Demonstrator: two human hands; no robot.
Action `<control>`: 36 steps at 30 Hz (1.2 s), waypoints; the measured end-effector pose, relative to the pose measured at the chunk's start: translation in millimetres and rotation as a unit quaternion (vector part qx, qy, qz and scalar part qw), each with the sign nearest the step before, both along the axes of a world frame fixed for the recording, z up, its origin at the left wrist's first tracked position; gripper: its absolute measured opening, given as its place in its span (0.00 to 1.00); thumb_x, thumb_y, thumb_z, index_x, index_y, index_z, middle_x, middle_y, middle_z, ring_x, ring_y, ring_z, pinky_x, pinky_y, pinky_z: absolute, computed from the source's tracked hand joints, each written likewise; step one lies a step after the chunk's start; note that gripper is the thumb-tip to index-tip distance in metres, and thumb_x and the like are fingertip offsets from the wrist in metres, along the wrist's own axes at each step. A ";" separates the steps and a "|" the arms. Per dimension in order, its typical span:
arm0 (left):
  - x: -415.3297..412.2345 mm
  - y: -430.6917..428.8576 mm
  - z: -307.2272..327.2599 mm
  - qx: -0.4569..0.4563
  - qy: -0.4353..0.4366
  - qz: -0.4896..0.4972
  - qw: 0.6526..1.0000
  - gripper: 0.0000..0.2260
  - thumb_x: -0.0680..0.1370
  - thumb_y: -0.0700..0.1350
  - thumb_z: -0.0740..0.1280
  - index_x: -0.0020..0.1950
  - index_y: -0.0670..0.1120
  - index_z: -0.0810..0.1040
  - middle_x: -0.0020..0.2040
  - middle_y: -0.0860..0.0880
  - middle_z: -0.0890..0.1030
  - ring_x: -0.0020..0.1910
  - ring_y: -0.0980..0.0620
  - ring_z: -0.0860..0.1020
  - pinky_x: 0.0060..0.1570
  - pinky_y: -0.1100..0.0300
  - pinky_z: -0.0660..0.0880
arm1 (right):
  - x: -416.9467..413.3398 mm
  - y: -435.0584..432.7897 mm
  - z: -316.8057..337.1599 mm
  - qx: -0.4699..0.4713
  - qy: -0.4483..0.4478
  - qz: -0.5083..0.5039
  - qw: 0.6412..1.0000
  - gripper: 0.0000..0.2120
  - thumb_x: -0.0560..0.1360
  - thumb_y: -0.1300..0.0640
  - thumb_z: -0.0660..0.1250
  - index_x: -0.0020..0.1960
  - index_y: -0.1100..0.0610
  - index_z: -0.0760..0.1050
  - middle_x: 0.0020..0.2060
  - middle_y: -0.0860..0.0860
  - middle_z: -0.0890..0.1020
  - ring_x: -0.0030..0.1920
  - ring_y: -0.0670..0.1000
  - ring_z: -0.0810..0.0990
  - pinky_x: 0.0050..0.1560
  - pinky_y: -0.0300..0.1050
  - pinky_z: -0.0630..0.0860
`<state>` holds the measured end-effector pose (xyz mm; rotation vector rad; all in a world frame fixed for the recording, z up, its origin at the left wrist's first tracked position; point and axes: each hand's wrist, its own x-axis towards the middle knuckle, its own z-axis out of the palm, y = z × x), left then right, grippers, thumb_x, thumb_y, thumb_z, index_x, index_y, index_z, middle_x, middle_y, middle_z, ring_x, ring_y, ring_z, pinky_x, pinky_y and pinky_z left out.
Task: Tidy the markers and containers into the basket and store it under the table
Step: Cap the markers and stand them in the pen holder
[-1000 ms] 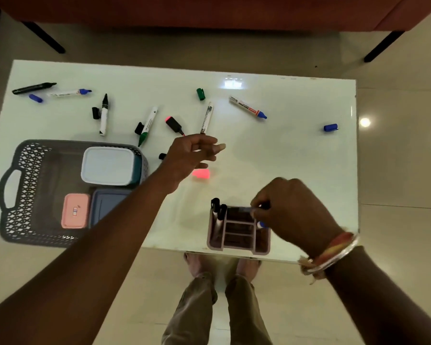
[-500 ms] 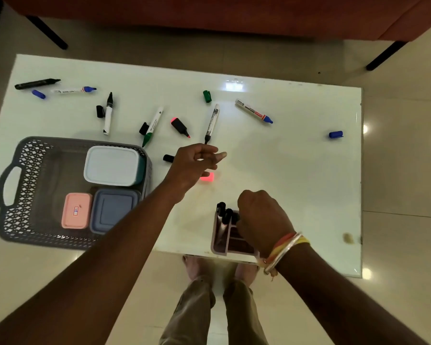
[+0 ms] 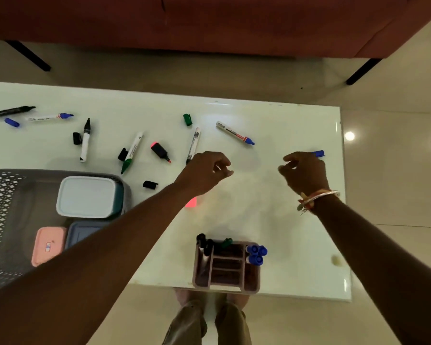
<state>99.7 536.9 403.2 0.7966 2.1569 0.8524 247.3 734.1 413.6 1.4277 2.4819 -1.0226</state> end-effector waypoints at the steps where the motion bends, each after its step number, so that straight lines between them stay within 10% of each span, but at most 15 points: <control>1: -4.1 10.0 -1.8 0.002 0.030 -0.024 0.999 0.09 0.76 0.48 0.72 0.54 0.46 0.81 0.46 0.52 0.83 0.47 0.53 0.81 0.50 0.56 0.78 | 4.3 14.7 -9.5 0.053 -0.001 0.007 0.999 0.14 0.71 0.61 0.71 0.57 0.57 0.81 0.50 0.57 0.84 0.52 0.58 0.82 0.58 0.46 0.75; 7: -25.4 60.0 -16.5 -0.053 0.209 -0.125 0.968 0.15 0.80 0.45 0.65 0.67 0.47 0.74 0.63 0.49 0.76 0.65 0.48 0.72 0.61 0.54 0.70 | 11.7 71.4 -42.5 0.168 -0.081 0.115 0.976 0.26 0.69 0.71 0.61 0.66 0.59 0.75 0.68 0.62 0.71 0.61 0.67 0.74 0.58 0.56 0.75; 12: -35.9 86.5 -32.0 -0.144 0.315 -0.203 0.916 0.19 0.78 0.38 0.64 0.69 0.44 0.69 0.67 0.46 0.71 0.66 0.44 0.70 0.56 0.50 0.74 | 15.5 80.7 -52.5 0.187 -0.098 0.168 0.963 0.13 0.72 0.70 0.60 0.51 0.64 0.81 0.49 0.63 0.77 0.49 0.66 0.78 0.46 0.53 0.76; 18: -31.3 92.9 -38.3 -0.202 0.384 -0.275 0.858 0.15 0.76 0.34 0.61 0.62 0.44 0.72 0.59 0.44 0.73 0.57 0.43 0.75 0.49 0.53 0.68 | 0.8 59.0 -44.9 -0.043 0.091 -0.086 0.991 0.09 0.69 0.59 0.76 0.49 0.58 0.83 0.40 0.53 0.85 0.42 0.53 0.84 0.48 0.44 0.79; 23: -13.9 79.4 -46.1 -0.101 0.268 -0.179 0.941 0.11 0.77 0.34 0.60 0.56 0.44 0.75 0.52 0.46 0.74 0.47 0.42 0.75 0.45 0.47 0.72 | -15.1 30.5 -36.3 -0.309 0.314 -0.302 0.845 0.12 0.72 0.71 0.72 0.55 0.71 0.79 0.42 0.62 0.82 0.43 0.55 0.84 0.46 0.42 0.83; 36: 14.6 59.1 -32.8 0.036 0.228 -0.157 0.960 0.05 0.83 0.42 0.61 0.54 0.44 0.76 0.48 0.48 0.75 0.44 0.48 0.73 0.38 0.48 0.74 | -23.1 -0.6 -26.5 -0.256 0.285 -0.207 0.900 0.10 0.72 0.66 0.74 0.54 0.66 0.82 0.47 0.61 0.84 0.48 0.58 0.85 0.49 0.47 0.83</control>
